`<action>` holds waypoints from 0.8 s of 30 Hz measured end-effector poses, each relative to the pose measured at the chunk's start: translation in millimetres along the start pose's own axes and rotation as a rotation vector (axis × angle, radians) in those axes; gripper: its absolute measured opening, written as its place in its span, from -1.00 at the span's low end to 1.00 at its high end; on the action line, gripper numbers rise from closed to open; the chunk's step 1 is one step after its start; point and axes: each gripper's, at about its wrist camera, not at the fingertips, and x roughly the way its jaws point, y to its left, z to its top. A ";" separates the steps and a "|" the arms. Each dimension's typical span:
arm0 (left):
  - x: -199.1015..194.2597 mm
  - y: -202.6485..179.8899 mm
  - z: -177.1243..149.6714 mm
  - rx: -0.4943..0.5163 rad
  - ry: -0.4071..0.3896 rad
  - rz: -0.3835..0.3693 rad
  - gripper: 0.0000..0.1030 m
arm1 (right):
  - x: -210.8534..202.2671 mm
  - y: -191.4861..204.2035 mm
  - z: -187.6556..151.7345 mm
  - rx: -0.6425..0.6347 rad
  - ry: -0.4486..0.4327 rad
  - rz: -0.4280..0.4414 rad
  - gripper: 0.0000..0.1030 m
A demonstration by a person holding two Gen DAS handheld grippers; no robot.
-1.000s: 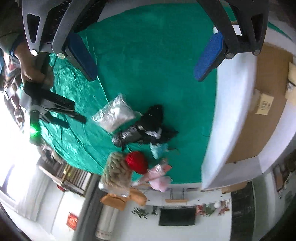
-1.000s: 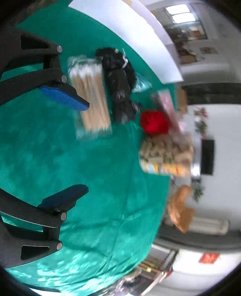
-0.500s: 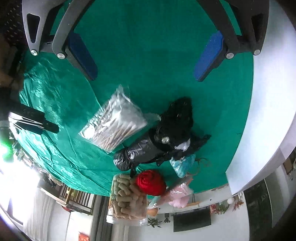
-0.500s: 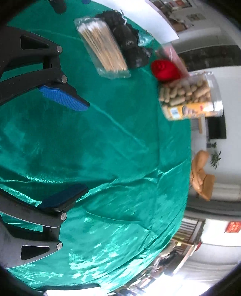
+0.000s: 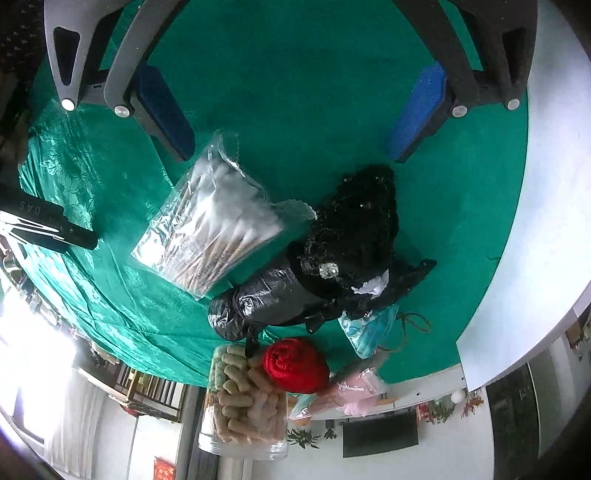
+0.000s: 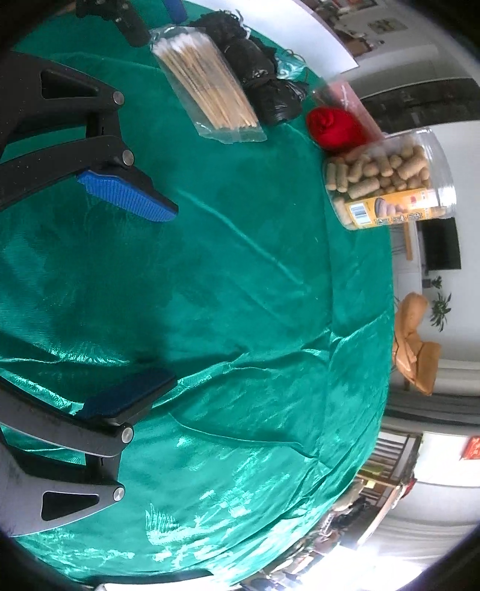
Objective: Organize soft objects
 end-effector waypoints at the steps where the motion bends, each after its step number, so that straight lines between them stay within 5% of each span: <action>1: -0.2 0.1 -0.3 -0.002 -0.003 0.000 1.00 | -0.4 0.0 -0.3 0.000 0.000 -0.001 0.66; 24: 1.3 -1.7 -0.6 0.006 -0.004 0.015 1.00 | -1.2 -0.4 -0.8 0.000 0.001 -0.001 0.66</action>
